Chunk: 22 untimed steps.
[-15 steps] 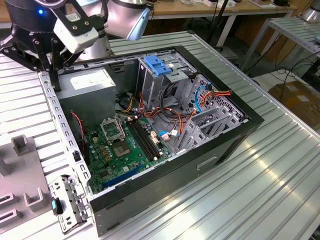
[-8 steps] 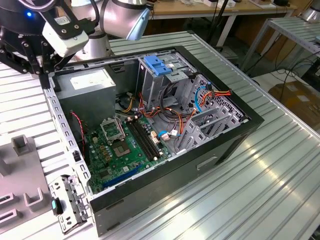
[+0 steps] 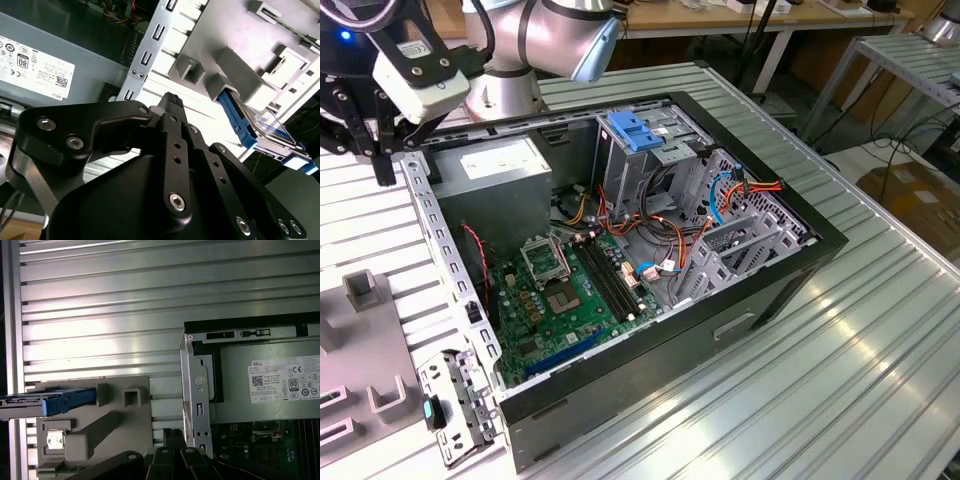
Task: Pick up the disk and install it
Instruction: 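Reach for the disk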
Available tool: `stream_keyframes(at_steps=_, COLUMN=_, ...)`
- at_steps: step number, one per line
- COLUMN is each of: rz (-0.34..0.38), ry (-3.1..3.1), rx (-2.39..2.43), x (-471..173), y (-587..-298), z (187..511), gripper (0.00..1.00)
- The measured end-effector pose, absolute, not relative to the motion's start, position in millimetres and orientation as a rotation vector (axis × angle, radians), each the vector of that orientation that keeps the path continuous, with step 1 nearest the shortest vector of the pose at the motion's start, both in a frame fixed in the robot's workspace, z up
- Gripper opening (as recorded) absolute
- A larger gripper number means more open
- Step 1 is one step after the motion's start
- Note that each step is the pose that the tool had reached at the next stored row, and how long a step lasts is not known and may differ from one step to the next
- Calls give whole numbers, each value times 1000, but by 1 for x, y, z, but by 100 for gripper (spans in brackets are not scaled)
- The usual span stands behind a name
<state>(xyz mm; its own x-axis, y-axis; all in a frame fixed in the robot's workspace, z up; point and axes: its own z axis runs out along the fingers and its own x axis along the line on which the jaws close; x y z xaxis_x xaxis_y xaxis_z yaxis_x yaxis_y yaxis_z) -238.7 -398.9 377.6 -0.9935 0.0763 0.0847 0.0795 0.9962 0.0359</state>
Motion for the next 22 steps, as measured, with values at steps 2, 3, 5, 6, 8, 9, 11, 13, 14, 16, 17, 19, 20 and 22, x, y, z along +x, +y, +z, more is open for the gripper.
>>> stream_keyframes(at_steps=2, rz=-60, ry=-3049, rx=-119, x=-243, y=-399, z=377, gripper=11)
stream_keyframes(at_steps=3, rz=-59, ry=-3047, rx=-119, x=-245, y=-399, z=377, gripper=11)
stream_keyframes(at_steps=5, rz=-59, ry=-3041, rx=-119, x=-248, y=-399, z=376, gripper=11)
stream_keyframes(at_steps=6, rz=-59, ry=-3038, rx=-119, x=-250, y=-399, z=376, gripper=11)
stream_keyframes(at_steps=8, rz=-58, ry=-3033, rx=-119, x=-253, y=-399, z=375, gripper=11)
stream_keyframes(at_steps=9, rz=-58, ry=-3031, rx=-119, x=-254, y=-399, z=375, gripper=11)
stream_keyframes(at_steps=11, rz=-58, ry=-3024, rx=-119, x=-258, y=-399, z=374, gripper=11)
stream_keyframes(at_steps=13, rz=-57, ry=-3019, rx=-119, x=-261, y=-399, z=373, gripper=11)
stream_keyframes(at_steps=14, rz=-57, ry=-3016, rx=-119, x=-263, y=-399, z=373, gripper=11)
stream_keyframes(at_steps=16, rz=-57, ry=-3011, rx=-119, x=-267, y=-399, z=372, gripper=11)
stream_keyframes(at_steps=17, rz=-56, ry=-3008, rx=-119, x=-268, y=-399, z=372, gripper=11)
stream_keyframes(at_steps=19, rz=-56, ry=-3003, rx=-119, x=-271, y=-399, z=372, gripper=11)
stream_keyframes(at_steps=20, rz=-56, ry=-3000, rx=-119, x=-273, y=-399, z=371, gripper=11)
stream_keyframes(at_steps=22, rz=-55, ry=-2994, rx=-119, x=-277, y=-399, z=371, gripper=11)
